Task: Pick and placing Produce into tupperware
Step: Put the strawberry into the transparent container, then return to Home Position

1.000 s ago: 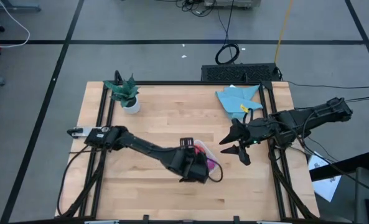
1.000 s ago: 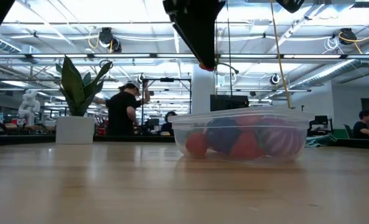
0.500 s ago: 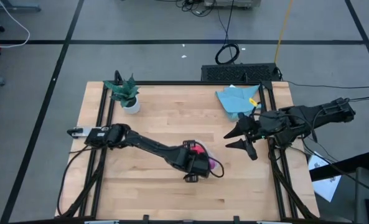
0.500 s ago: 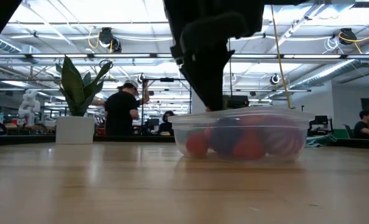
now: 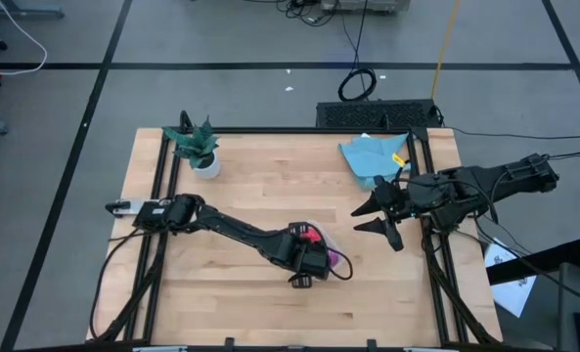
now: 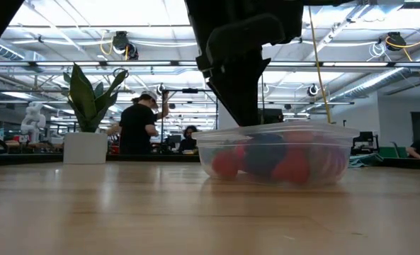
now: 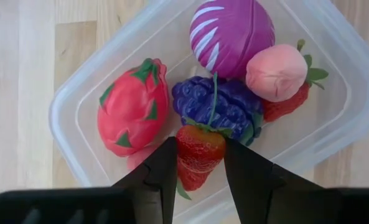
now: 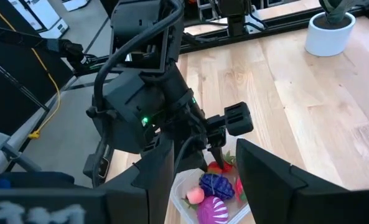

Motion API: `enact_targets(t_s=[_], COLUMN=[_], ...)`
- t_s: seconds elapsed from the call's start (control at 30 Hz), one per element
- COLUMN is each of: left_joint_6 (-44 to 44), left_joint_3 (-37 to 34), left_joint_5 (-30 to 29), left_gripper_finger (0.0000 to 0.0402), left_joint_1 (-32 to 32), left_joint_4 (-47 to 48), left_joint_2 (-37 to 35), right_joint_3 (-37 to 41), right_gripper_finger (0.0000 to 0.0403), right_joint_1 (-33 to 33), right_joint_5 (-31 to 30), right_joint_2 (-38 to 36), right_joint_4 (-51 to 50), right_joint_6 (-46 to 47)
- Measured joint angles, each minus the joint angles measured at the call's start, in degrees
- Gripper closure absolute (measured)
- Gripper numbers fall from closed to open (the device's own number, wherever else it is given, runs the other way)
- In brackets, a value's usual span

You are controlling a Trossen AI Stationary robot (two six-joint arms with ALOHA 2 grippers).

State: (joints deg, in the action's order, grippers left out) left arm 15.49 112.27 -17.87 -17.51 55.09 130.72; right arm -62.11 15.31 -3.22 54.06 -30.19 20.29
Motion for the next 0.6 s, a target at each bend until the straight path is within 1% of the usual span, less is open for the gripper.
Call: enact_targets(t_s=[0.2, 0.3, 0.43, 0.6], left_joint_6=[-0.2, -0.3, -0.5, -0.8], left_joint_3=[0.0, 0.0, 0.0, 0.0], left_joint_5=[0.0, -0.1, -0.2, -0.2], left_gripper_finger=[0.0284, 0.0276, 0.025, 0.0206], left_joint_1=[0.0, 0.1, 0.3, 0.7], left_joint_4=[0.0, 0.1, 0.1, 0.3], left_joint_2=[0.0, 0.0, 0.0, 0.0], right_joint_3=[0.0, 0.0, 0.0, 0.0], right_gripper_finger=[0.0238, 0.0238, 0.0238, 0.0238], right_joint_1=[0.0, 0.0, 0.0, 0.0], right_joint_5=[0.0, 0.0, 0.0, 0.0], right_joint_2=[0.0, 0.0, 0.0, 0.0], right_joint_4=[0.0, 0.0, 0.0, 0.0], right_joint_6=[0.0, 0.0, 0.0, 0.0])
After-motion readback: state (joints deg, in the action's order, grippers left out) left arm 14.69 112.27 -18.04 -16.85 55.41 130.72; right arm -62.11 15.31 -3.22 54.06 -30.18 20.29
